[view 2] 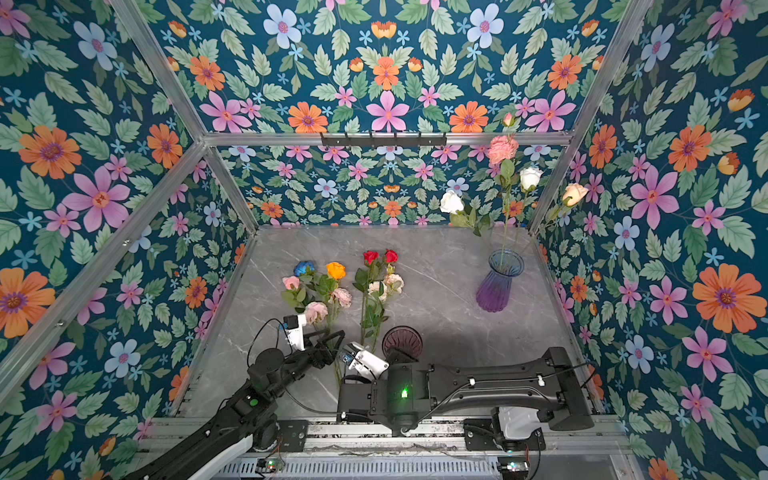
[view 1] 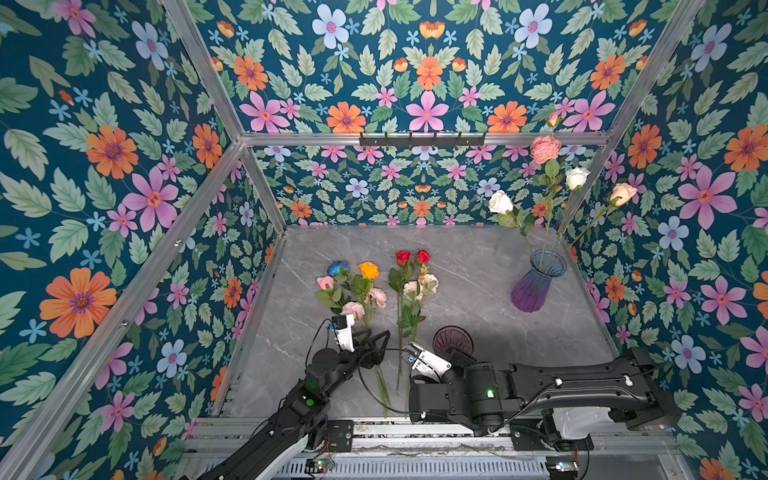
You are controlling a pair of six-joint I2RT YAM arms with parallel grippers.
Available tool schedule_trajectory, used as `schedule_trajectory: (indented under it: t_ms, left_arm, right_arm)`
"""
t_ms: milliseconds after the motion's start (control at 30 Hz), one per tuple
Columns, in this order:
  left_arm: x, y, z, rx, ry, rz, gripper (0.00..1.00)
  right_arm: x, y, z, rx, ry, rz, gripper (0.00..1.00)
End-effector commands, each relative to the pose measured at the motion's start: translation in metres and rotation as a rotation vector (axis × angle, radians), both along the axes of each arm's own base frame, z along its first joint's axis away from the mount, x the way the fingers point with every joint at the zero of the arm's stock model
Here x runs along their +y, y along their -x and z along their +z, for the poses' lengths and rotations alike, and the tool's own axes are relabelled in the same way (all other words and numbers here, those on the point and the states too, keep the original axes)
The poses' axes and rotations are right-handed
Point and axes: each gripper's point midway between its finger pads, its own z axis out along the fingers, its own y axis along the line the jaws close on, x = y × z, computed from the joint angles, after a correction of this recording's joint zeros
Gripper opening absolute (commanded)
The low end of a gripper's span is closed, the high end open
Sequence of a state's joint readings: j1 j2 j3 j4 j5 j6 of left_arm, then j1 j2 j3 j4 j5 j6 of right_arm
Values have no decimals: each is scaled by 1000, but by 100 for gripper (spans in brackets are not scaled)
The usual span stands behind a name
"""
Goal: Arrange the flowers into the vase
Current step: 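Set the ribbed vase down beside the rose bunch and open the right gripper, then lower the left gripper onto the pink rose stems while the right gripper draws back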
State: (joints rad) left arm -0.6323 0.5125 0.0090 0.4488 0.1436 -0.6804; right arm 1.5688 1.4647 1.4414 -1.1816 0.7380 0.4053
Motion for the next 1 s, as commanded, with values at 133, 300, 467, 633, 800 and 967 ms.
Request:
schedule_trajectory:
  t_ms: [133,300,467,633,800,967]
  left_arm:
    - [11,-7,-13,120,-89,77,83]
    - [17,-2,-35,224,-167,91,82]
    - [13,4,-46,274,-194,51,81]
    - [10,2,-42,286,-209,39,79]
    - [5,-2,-48,318,-248,26,75]
    - [6,-1,-65,385,-335,14,71]
  right_arm:
    - [-17,0,76,32,-275,-4,71]
    - [-87,-26,77,251,-626,-227,69]
    - [-145,-48,31,431,-864,-503,68]
    - [-158,-76,-33,601,-932,-732,64]
    - [-153,-97,-92,624,-943,-816,66]
    - [-150,-116,-154,636,-979,-921,67]
